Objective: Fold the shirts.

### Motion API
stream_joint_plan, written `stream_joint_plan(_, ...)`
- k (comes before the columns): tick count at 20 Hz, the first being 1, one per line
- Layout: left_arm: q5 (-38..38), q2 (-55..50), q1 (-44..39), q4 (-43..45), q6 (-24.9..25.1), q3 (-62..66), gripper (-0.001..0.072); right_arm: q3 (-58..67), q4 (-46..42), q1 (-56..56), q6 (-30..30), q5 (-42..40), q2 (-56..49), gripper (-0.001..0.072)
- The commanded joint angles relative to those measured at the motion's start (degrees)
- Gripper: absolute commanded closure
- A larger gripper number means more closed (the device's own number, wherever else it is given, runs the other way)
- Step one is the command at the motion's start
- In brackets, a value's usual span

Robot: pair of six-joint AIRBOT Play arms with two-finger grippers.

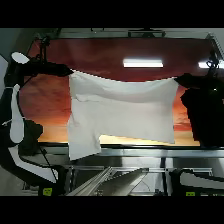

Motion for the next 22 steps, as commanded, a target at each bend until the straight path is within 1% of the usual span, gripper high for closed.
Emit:
stream_joint_plan(1, 1.49, -12.09, -0.79, 4.26, -1.29, 8.48, 0.0687, 3.23, -0.85, 1.25, 2.51, -5.29, -12.26, 0.0702)
stream_joint_plan(3, -0.46, -16.00, -0.79, 10.27, -5.01, 15.54, 0.0687, 7.78, -1.70, 1.25, 4.92, -4.46, -16.20, 0.0702)
stream_joint_plan(5, -2.75, -16.98, -0.85, 15.17, -7.41, 19.96, 0.0687, 12.79, -5.95, 1.29, 8.28, -1.42, -17.99, 0.0702)
stream_joint_plan(7, -3.54, -14.91, -0.85, 15.41, -7.45, 19.56, 0.0687, 17.53, -14.86, 1.42, 13.64, 3.41, -18.27, 0.0702)
stream_joint_plan(9, -2.89, -11.67, -0.96, 15.45, -7.63, 15.47, 0.0688, 20.98, -24.96, 1.77, 18.18, 8.24, -18.21, 0.0702)
stream_joint_plan(11, -3.26, -9.46, -1.95, 15.54, -7.61, 14.05, 0.0694, 22.43, -30.69, 1.97, 20.35, 11.02, -18.14, 0.0702)
stream_joint_plan(14, 2.10, -6.14, -3.80, 15.56, -7.08, 14.08, 0.0694, 22.47, -30.82, 2.05, 20.48, 11.89, -18.14, 0.0702)
stream_joint_plan(15, 2.36, -5.77, -4.11, 15.61, -7.02, 14.08, 0.0693, 22.47, -30.86, 2.38, 20.48, 11.82, -18.16, 0.0702)
stream_joint_plan(17, -0.59, -6.45, -4.13, 17.68, -7.30, 13.99, 0.0694, 22.45, -31.10, 2.82, 20.48, 11.69, -18.23, 0.0702)
stream_joint_plan(20, -6.80, -8.96, -4.24, 23.67, -10.75, 13.99, 0.0695, 22.18, -35.26, 3.93, 23.28, 12.13, -18.71, 0.0702)
stream_joint_plan(22, -8.59, -10.10, -4.33, 26.56, -13.14, 13.88, 0.0695, 21.24, -36.02, 4.61, 23.85, 12.72, -18.84, 0.0702)
